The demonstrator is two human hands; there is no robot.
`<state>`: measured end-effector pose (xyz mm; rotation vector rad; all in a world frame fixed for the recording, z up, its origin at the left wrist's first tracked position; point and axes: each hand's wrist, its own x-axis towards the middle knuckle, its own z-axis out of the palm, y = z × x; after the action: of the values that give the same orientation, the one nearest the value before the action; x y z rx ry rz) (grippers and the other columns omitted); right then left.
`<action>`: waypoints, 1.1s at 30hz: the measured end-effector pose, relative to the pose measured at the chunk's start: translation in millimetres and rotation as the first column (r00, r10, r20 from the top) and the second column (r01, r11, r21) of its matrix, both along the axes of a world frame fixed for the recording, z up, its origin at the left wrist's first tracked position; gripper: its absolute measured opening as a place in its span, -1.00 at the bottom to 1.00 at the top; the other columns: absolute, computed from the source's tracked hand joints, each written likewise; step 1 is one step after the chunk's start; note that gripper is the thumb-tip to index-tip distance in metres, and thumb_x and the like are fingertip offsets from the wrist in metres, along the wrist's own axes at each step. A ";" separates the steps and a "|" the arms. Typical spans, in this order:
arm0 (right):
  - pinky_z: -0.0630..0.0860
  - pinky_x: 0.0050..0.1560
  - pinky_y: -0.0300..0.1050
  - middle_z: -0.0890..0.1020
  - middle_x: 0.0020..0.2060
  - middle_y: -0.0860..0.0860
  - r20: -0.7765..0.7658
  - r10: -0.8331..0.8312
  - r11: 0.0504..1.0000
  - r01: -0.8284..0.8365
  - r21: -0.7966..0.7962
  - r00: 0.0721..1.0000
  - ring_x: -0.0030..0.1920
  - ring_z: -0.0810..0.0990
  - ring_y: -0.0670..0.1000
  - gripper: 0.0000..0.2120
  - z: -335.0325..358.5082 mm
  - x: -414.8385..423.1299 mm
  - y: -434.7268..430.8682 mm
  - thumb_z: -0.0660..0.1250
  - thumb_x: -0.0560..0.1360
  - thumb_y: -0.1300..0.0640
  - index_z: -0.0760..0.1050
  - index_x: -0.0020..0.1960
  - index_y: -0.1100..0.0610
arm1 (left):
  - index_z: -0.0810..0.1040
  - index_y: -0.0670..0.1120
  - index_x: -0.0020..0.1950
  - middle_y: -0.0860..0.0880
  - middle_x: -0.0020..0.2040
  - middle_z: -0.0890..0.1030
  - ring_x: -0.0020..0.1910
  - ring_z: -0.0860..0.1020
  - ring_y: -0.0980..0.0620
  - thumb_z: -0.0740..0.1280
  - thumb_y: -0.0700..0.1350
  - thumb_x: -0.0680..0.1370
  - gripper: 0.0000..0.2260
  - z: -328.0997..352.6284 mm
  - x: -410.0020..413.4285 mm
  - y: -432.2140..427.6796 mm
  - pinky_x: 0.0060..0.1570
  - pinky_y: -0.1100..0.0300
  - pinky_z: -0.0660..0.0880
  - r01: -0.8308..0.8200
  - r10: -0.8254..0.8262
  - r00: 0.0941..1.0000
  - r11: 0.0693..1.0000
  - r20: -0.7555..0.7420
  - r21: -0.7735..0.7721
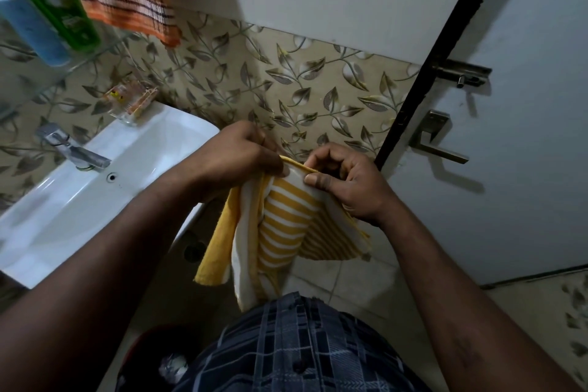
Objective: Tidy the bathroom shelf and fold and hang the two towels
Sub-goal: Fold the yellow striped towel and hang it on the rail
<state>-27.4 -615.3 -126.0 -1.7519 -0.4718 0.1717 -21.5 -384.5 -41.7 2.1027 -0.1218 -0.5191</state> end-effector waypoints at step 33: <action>0.39 -0.20 -0.30 0.63 -0.20 -0.20 0.221 0.114 0.778 0.051 -0.626 0.968 -0.15 0.58 -0.21 -0.82 47.6 -18.4 -28.2 0.47 0.56 0.12 0.59 -0.04 -0.18 | 0.68 -0.07 0.09 -0.01 -0.07 0.39 -0.13 0.46 -0.05 0.36 -0.08 0.58 -0.84 -93.6 -4.7 11.1 -0.16 0.16 0.31 0.139 -0.492 0.810 0.689 0.318 0.711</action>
<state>-45.8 -643.4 -78.4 -2.4495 -0.6806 0.1425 -26.2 -373.4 -135.3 2.9217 -0.7247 -0.2205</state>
